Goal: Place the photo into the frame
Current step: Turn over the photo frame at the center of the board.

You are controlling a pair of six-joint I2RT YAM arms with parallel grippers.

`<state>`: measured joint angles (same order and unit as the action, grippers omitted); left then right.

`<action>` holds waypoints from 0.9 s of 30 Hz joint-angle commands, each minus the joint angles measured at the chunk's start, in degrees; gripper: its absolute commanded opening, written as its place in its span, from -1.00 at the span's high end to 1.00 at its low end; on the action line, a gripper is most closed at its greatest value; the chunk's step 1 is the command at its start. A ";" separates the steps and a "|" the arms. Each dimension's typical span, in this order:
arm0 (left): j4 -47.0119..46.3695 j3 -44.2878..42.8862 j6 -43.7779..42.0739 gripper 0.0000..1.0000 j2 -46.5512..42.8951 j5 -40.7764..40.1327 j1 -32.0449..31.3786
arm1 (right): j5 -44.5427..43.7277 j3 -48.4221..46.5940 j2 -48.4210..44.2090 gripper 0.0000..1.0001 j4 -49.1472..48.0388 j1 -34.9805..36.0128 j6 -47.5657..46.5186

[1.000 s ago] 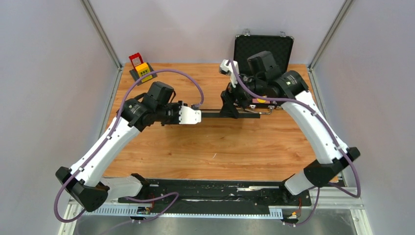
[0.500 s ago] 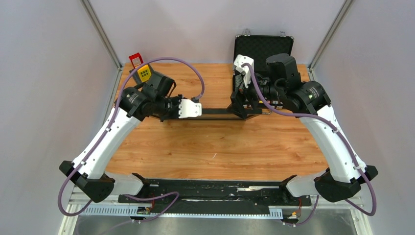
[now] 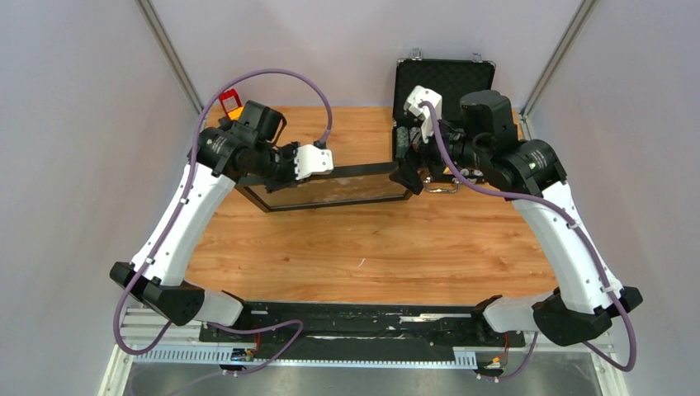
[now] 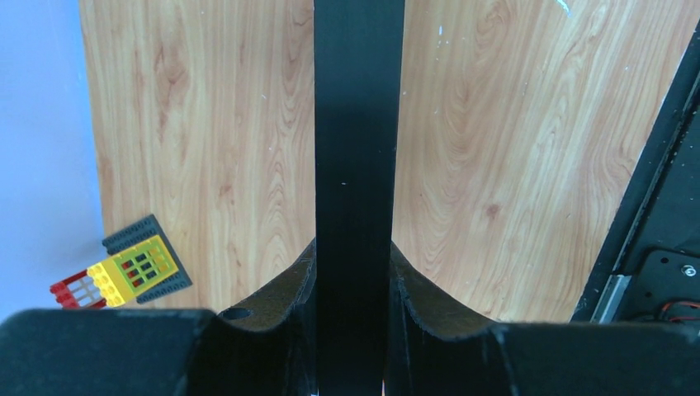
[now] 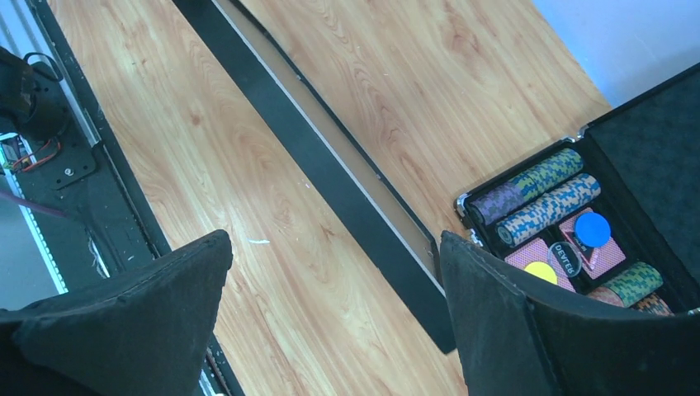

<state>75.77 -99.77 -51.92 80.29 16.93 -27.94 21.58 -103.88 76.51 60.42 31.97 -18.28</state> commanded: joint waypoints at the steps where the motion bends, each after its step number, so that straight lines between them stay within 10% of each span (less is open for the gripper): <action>1: -0.80 -3.75 -0.10 1.00 -0.82 4.42 1.59 | -1.26 0.30 -2.58 -0.92 -2.67 -0.72 1.32; 27: -4.06 -3.70 5.60 1.00 3.77 0.39 6.04 | 10.75 8.07 -4.09 -0.90 -7.86 -18.09 4.06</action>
<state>73.36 -101.82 -48.42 83.15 20.21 -23.00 27.68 -94.54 74.24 55.81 15.46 -14.37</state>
